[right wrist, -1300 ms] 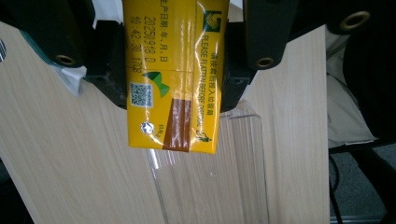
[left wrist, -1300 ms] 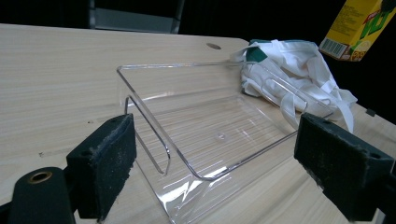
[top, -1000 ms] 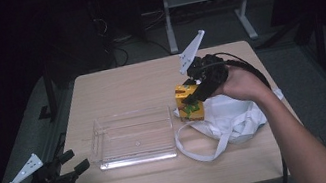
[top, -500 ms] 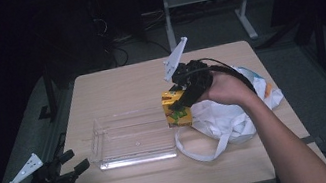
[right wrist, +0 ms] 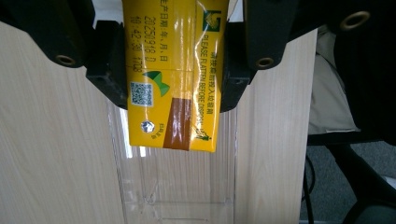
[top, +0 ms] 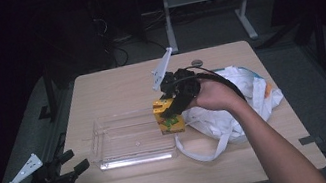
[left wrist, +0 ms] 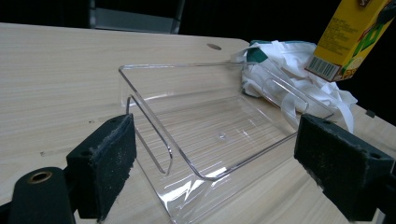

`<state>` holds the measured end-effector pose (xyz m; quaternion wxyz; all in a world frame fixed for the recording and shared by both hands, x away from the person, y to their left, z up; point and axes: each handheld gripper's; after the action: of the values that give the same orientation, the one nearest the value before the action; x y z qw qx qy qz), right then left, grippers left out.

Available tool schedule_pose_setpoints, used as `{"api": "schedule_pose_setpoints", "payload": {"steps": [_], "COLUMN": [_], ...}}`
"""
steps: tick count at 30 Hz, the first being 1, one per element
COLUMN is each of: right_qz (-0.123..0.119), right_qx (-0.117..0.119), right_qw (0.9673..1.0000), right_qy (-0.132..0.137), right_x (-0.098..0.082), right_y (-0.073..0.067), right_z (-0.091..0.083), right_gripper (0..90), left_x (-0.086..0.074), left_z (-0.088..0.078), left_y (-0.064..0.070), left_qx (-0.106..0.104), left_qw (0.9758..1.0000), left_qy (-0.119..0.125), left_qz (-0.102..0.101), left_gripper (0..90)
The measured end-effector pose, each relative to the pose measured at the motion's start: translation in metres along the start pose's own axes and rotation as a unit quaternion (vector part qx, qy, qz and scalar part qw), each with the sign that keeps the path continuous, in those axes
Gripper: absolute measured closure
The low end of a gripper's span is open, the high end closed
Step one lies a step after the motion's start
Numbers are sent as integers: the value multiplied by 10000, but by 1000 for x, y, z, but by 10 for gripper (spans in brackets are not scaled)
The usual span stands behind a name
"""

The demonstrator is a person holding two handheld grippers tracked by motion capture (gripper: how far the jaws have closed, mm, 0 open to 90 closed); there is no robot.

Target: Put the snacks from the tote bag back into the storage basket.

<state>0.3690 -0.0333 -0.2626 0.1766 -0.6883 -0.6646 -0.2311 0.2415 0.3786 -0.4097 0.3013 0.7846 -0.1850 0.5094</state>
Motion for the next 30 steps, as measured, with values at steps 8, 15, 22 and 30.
{"api": "schedule_pose_setpoints", "payload": {"steps": [8, 15, 22, 30], "right_qz": [-18, -95, -75, -91], "right_qx": [72, 179, 230, 315], "right_qw": [10000, 9998, 9997, 9994], "right_qy": [-18, -49, -89, -126], "right_x": [6, 12, 17, 19], "right_y": [-1, -1, 0, 0], "right_z": [11, 26, 34, 46], "right_gripper": [519, 519, 520, 519], "left_x": [0, 0, 0, 0], "left_z": [-1, -1, -1, -2], "left_y": [0, -1, -1, -1], "left_qx": [-2, -3, 2, -1], "left_qw": [10000, 10000, 10000, 10000], "left_qy": [28, 39, 41, 45], "left_qz": [-29, -38, -57, -26], "left_gripper": [126, 126, 126, 126]}}
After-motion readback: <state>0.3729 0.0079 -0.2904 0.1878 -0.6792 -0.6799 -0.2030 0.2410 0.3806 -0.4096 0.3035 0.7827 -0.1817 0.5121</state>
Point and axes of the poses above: each handheld gripper's, and its own axes: z roughly forward along the jaws, x roughly out of its top, y roughly to its right
